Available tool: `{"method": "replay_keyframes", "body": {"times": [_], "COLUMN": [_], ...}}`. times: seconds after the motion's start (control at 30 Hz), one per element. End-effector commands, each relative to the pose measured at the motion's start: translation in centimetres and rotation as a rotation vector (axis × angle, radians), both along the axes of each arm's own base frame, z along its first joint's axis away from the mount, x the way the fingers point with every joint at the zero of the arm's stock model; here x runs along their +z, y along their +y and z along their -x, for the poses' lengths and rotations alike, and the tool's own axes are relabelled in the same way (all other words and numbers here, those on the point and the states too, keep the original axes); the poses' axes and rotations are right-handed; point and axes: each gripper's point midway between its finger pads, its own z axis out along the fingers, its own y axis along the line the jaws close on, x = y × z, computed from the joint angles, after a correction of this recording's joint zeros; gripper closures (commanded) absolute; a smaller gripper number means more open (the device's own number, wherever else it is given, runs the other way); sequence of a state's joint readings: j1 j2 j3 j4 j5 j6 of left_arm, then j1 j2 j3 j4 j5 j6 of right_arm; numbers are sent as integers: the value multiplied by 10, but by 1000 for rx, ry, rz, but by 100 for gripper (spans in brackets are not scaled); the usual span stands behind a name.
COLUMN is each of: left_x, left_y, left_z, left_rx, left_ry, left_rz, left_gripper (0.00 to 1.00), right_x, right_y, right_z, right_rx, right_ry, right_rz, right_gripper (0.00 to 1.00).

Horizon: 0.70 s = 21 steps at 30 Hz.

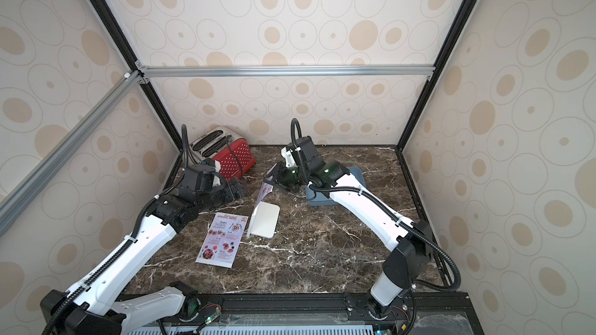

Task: Replace the menus in the menu holders
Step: Insert the menu into the menu holder.

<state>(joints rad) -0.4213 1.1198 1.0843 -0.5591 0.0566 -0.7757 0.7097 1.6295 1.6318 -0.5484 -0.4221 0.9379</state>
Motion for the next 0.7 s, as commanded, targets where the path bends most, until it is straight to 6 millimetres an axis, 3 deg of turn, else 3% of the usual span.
{"method": "replay_keyframes", "body": {"times": [0.0,0.5,0.6,0.67], "left_x": [18,15,13,12], "left_y": [8,10,9,9], "left_z": [2,2,1,0], "left_rx": [34,51,50,50], "left_ry": [-34,-20,-14,-7], "left_rz": [12,3,4,4], "left_gripper": [18,20,20,20], "right_x": [-7,-25,-33,-36], "right_y": [5,23,27,30], "right_z": [7,4,3,2], "right_rx": [25,8,9,12], "right_ry": [19,56,66,69], "right_rz": [48,155,182,187], "right_gripper": [81,90,87,79]}}
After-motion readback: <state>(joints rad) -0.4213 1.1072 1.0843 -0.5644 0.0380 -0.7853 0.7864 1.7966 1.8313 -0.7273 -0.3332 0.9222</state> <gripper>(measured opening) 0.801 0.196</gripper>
